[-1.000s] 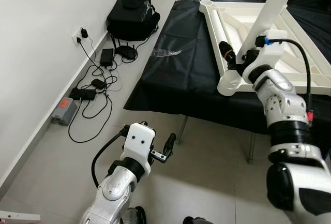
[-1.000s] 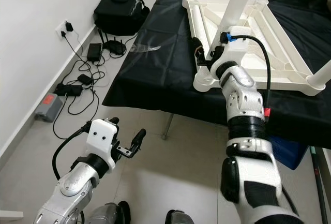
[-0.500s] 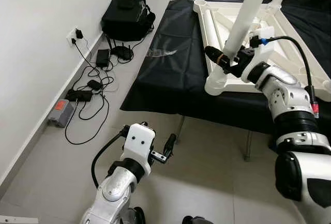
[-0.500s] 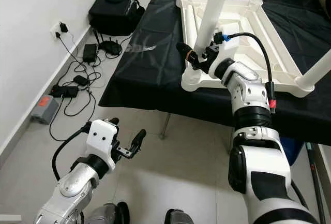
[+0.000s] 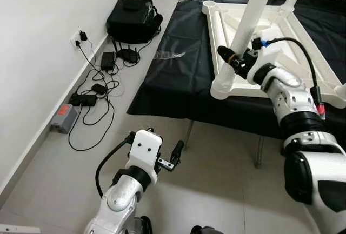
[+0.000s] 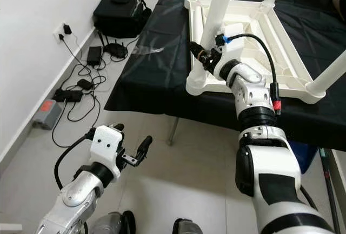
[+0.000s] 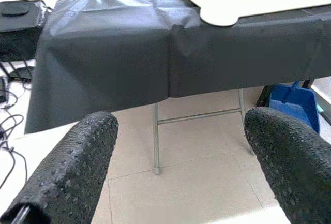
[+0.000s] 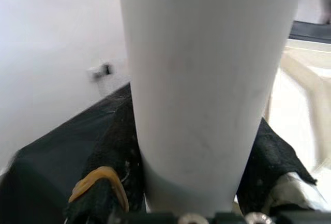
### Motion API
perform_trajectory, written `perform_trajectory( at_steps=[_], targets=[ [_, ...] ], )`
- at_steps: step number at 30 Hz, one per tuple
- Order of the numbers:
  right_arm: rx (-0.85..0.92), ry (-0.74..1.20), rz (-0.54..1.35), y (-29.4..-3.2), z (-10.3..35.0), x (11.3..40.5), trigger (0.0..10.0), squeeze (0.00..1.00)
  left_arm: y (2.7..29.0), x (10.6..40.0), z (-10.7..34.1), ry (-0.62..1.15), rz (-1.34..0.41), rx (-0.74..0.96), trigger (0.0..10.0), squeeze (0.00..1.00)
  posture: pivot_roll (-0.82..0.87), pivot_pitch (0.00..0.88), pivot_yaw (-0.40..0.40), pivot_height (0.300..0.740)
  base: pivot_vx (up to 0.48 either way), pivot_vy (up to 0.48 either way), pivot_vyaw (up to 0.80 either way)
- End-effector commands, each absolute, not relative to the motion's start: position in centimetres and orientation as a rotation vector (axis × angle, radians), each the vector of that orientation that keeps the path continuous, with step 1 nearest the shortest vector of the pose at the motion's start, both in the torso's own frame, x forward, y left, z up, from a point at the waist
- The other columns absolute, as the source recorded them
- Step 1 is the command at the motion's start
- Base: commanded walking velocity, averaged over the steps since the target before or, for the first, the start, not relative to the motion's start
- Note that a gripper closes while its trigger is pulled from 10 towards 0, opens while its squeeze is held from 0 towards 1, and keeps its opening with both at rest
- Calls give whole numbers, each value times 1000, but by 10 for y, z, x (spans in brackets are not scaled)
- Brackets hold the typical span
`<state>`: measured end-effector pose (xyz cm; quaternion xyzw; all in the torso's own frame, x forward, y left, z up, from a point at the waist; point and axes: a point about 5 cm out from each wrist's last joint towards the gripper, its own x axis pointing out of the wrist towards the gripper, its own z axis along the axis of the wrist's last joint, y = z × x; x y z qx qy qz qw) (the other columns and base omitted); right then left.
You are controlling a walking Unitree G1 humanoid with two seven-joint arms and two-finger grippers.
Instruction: Building children table
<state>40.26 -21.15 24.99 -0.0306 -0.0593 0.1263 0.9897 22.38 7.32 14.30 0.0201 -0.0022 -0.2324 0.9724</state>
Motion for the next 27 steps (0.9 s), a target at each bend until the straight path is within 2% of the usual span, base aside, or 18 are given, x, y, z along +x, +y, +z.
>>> perform_trajectory(
  at_steps=[1,2,3,5,8,10,12,13,18,19,21,22,27],
  targets=[
    [-91,-75,56,-230,238,398,0,0,74,222,141,6,-471,51,10000,0,152,154,-59,740,0,0,0],
    [-71,-75,-38,-233,235,394,0,0,75,222,141,6,-472,53,10000,0,151,156,-57,740,0,0,0],
    [-71,-75,-38,-233,235,394,0,0,75,222,141,6,-472,53,10000,0,151,156,-57,740,0,0,0],
    [-27,-87,-253,-233,230,381,0,0,75,222,140,9,-477,56,10000,0,144,156,-51,740,0,0,0],
    [-9,-88,-321,-230,228,376,0,0,75,223,139,10,-478,57,10000,0,144,156,-51,740,0,0,0],
    [61,-84,-469,-219,225,367,0,0,75,223,139,12,-480,59,10000,0,143,157,-49,740,0,0,0],
    [115,-81,-484,-208,224,367,0,0,75,223,139,13,-480,59,10000,0,147,160,-52,740,0,0,0],
    [148,-81,-460,-198,225,370,10000,0,75,223,139,13,-479,58,10000,0,146,161,-52,740,0,0,0],
    [182,-100,-302,-172,231,380,10000,0,74,222,139,14,-477,56,10000,0,145,162,-52,740,0,0,0],
    [171,-139,-259,-166,236,378,10000,153,74,222,140,15,-477,54,10000,0,140,164,-56,740,0,0,0],
    [171,-139,-259,-166,236,378,10000,153,74,222,140,15,-477,54,10000,0,140,164,-56,740,0,0,0],
    [163,-152,-269,-167,239,375,10000,1000,74,222,140,15,-477,54,10000,0,141,165,-57,740,0,0,0],
    [131,-146,-173,-168,244,376,10000,976,73,221,141,13,-477,52,10000,0,145,166,-59,740,0,0,0]
  ],
)
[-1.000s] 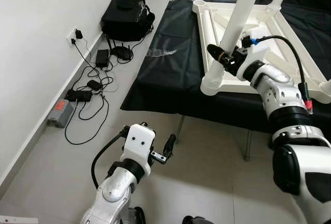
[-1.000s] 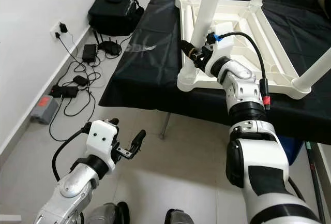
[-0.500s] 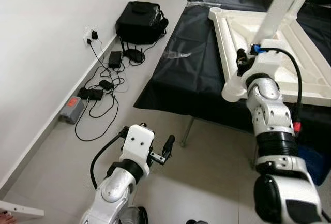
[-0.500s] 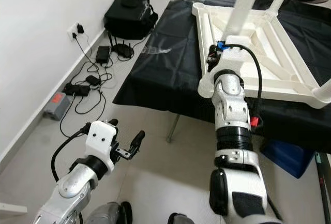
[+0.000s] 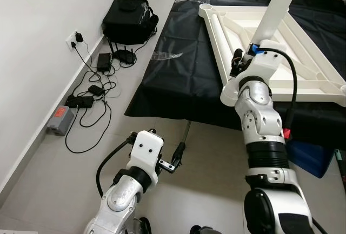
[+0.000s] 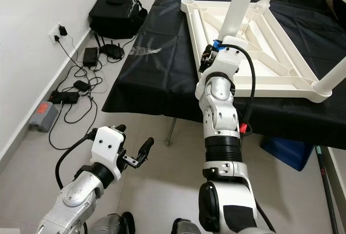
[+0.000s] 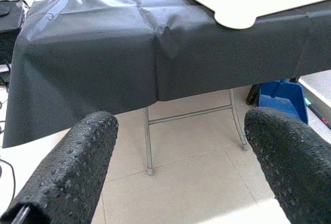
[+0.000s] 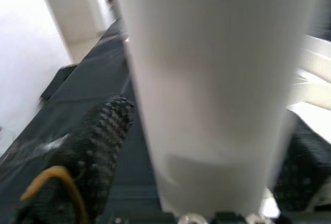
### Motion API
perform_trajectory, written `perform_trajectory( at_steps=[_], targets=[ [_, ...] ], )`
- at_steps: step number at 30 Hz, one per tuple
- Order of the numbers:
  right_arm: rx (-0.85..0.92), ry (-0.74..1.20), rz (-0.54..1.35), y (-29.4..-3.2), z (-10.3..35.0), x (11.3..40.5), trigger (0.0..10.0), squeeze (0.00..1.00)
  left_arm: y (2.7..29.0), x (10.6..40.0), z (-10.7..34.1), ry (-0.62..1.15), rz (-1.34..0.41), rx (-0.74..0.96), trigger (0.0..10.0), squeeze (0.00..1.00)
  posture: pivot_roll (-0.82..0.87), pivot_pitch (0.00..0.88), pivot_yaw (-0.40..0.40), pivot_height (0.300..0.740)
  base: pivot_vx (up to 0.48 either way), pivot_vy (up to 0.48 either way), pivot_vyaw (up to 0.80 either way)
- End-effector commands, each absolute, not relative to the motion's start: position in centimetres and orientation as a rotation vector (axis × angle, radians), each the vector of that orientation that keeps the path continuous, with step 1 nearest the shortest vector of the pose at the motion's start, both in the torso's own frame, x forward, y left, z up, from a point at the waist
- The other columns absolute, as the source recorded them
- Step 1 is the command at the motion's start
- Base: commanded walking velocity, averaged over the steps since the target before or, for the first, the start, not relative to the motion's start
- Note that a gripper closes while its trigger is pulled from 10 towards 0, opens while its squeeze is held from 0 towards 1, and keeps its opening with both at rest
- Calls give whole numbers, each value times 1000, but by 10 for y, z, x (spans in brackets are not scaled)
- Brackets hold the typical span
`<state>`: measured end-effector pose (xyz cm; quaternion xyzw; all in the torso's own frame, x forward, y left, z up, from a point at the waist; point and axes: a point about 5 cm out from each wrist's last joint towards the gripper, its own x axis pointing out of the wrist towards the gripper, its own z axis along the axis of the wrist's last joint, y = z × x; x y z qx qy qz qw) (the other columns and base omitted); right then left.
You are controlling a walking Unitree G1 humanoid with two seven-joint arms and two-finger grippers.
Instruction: Building children table
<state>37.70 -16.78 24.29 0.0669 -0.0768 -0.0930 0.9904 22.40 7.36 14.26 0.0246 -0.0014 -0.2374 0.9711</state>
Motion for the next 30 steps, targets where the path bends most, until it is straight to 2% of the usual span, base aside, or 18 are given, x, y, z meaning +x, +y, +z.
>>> perform_trajectory(
  at_steps=[1,4,6,7,9,13,15,17,20,21,26,29,30],
  targets=[
    [139,-139,-128,-168,245,378,10000,0,73,221,141,12,-476,52,10000,0,146,165,-62,740,0,0,0],
    [147,-126,-73,-173,246,381,10000,0,73,221,141,12,-475,52,10000,0,145,165,-62,740,0,0,0],
    [200,-106,104,-182,248,387,10000,0,73,222,141,12,-475,50,10000,0,144,167,-62,740,0,0,0],
    [200,-106,104,-182,248,387,10000,0,73,222,141,12,-475,50,10000,0,144,167,-62,740,0,0,0],
    [222,-101,291,-195,254,390,10000,0,72,222,142,10,-478,48,10000,0,143,167,-63,740,0,0,0],
    [225,-103,357,-199,256,390,10000,0,72,222,142,9,-480,48,10000,0,143,167,-63,740,0,0,0],
    [209,-115,521,-200,259,387,10000,0,71,222,143,8,-481,47,10000,0,145,166,-67,740,0,0,0],
    [192,-119,687,-196,258,380,10000,0,71,222,143,6,-480,48,10000,0,148,169,-69,740,0,0,0],
    [189,-119,724,-195,258,378,10000,0,72,222,144,5,-479,49,10000,0,148,169,-69,740,0,0,0],
    [169,-99,909,-184,253,368,10000,0,72,222,144,6,-479,50,10000,0,152,169,-69,740,0,0,0],
    [161,-64,1038,-172,244,361,10000,0,72,222,144,6,-476,50,10000,0,152,169,-69,740,0,0,0],
    [191,-45,1220,-157,240,351,10000,0,72,222,144,7,-476,50,10000,0,152,167,-69,740,0,0,0],
    [191,-45,1220,-157,240,351,10000,0,72,222,144,7,-476,50,10000,0,152,167,-69,740,0,0,0]
  ],
)
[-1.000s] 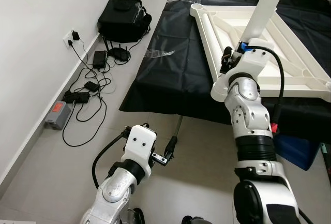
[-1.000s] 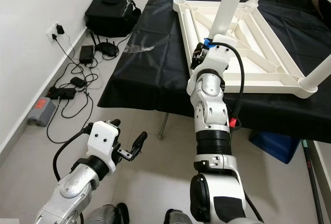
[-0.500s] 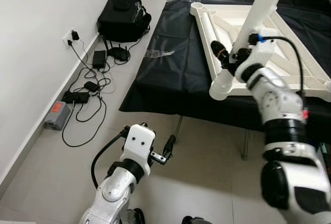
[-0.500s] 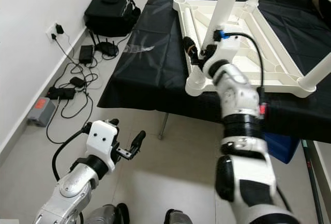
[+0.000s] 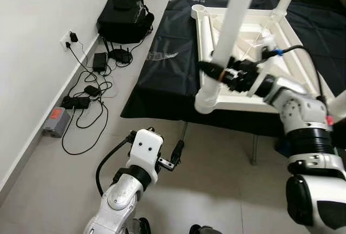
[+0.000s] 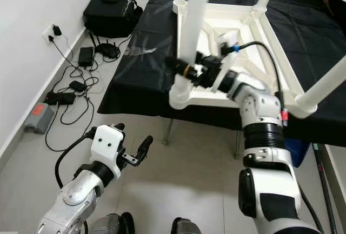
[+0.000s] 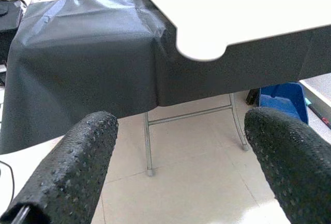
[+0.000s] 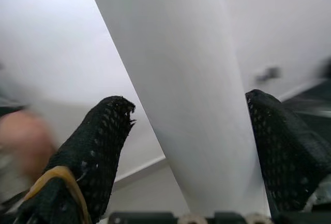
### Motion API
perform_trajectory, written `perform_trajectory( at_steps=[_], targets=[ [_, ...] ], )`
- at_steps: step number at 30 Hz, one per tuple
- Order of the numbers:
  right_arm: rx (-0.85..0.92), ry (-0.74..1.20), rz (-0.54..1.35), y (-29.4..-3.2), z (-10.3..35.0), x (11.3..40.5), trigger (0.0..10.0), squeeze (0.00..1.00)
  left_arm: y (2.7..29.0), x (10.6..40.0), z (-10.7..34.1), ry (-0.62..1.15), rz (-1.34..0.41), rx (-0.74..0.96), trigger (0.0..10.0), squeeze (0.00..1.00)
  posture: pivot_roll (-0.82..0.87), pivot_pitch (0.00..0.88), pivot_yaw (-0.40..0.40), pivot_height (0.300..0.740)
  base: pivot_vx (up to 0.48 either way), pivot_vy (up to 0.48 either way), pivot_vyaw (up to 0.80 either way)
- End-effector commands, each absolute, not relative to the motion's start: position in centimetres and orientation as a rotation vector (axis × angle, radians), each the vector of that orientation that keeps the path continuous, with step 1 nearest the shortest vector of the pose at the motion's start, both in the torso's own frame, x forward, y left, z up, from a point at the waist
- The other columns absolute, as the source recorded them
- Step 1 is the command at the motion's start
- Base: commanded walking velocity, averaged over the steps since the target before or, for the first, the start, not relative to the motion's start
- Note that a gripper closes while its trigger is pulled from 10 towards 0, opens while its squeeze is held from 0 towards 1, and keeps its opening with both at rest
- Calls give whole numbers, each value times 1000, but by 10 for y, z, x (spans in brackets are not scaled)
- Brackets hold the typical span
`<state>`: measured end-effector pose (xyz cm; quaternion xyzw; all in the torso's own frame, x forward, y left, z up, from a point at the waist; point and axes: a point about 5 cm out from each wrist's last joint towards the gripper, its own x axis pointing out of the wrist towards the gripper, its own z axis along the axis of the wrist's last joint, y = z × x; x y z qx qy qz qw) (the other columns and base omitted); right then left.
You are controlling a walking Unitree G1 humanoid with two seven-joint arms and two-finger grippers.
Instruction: Building children table
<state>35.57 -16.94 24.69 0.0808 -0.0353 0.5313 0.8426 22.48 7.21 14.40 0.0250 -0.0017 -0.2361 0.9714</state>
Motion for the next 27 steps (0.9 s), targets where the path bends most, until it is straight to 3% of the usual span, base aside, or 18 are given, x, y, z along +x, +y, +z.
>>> perform_trajectory(
  at_steps=[1,4,5,6,7,11,13,20,21,25,27],
  targets=[
    [197,-44,1261,-155,240,348,10000,0,71,222,144,7,-475,50,10000,0,151,168,-70,740,0,0,0],
    [172,-40,1260,-153,238,350,10000,0,72,222,143,7,-475,50,10000,0,151,168,-70,740,0,0,0],
    [137,-34,1200,-151,237,356,6353,0,72,222,143,7,-473,50,10000,0,150,168,-72,740,0,0,0],
    [137,-34,1200,-151,237,356,6353,0,72,222,143,7,-473,50,10000,0,150,168,-72,740,0,0,0],
    [88,-34,1093,-151,236,366,0,0,72,222,143,6,-471,50,10000,0,152,163,-76,740,0,0,0],
    [56,-34,1028,-152,235,371,0,0,72,222,143,6,-470,50,10000,0,152,163,-76,740,0,0,0],
    [16,-51,804,-165,241,384,0,0,72,221,142,6,-471,51,10000,0,150,154,-71,740,0,0,0],
    [-1,-63,438,-194,247,393,0,0,72,222,141,8,-473,54,10000,0,151,146,-72,740,0,0,0],
    [0,-40,214,-208,243,395,0,0,73,222,140,7,-474,56,10000,0,148,146,-70,740,0,0,0],
    [2,-26,33,-217,238,394,0,0,73,222,140,7,-476,58,10000,0,146,143,-67,740,0,0,0],
    [63,-3,-225,-227,230,388,0,0,72,222,140,6,-480,61,10000,0,145,141,-65,740,0,0,0]
  ],
)
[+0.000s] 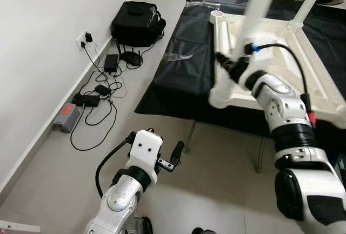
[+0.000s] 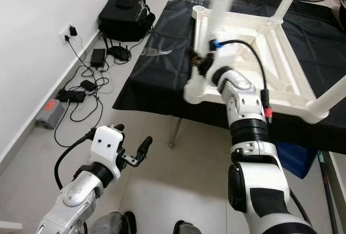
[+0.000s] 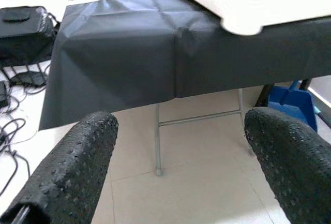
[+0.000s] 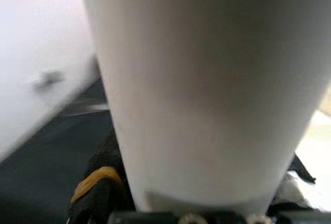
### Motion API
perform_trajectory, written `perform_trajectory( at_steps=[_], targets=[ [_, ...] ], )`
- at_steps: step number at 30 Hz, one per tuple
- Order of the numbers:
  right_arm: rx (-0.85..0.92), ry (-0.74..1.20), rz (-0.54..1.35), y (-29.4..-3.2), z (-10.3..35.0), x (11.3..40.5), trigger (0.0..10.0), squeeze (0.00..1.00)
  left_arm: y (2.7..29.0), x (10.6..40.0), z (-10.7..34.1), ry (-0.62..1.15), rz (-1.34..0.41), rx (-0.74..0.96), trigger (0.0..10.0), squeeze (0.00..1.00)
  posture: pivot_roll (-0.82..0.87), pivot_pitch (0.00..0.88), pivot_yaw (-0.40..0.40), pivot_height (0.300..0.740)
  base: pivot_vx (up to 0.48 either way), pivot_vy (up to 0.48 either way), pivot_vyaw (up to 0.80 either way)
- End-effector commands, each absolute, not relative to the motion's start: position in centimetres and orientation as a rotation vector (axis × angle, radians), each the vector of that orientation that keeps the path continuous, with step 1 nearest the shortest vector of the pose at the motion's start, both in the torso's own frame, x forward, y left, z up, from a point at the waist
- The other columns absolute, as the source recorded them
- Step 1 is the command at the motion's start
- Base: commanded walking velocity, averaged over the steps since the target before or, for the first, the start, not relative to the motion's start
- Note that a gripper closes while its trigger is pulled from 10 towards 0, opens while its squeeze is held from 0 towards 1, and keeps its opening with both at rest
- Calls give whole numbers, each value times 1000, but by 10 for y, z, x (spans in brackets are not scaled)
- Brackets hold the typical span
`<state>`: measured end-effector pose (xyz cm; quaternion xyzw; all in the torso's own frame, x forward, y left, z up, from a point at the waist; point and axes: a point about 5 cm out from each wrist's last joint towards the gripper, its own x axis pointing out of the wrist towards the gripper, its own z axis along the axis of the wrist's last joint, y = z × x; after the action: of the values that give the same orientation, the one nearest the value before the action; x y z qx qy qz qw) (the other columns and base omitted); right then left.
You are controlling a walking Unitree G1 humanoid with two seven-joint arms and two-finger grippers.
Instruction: Building children table
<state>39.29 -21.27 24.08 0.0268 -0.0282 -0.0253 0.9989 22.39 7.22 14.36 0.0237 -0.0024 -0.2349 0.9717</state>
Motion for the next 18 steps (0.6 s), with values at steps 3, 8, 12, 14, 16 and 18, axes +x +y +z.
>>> perform_trajectory(
  at_steps=[3,8,12,14,16,18],
  targets=[
    [108,21,-407,-225,222,379,0,0,72,222,140,8,-481,63,10000,0,147,148,-69,740,0,0,0],
    [151,-5,-357,-200,223,382,3059,0,72,222,140,9,-479,62,10000,0,149,149,-70,740,0,0,0],
    [189,-79,-1,-158,238,394,10000,420,72,222,140,10,-471,60,10000,0,147,156,-75,740,0,0,0],
    [207,-83,36,-156,240,395,10000,1000,72,222,141,8,-470,60,10000,0,146,157,-77,740,0,0,0],
    [200,-85,75,-155,242,395,10000,1000,72,222,141,8,-470,60,10000,0,146,157,-77,740,0,0,0],
    [222,-86,134,-156,245,397,10000,1000,71,222,141,8,-470,59,10000,0,144,159,-76,740,0,0,0]
  ],
)
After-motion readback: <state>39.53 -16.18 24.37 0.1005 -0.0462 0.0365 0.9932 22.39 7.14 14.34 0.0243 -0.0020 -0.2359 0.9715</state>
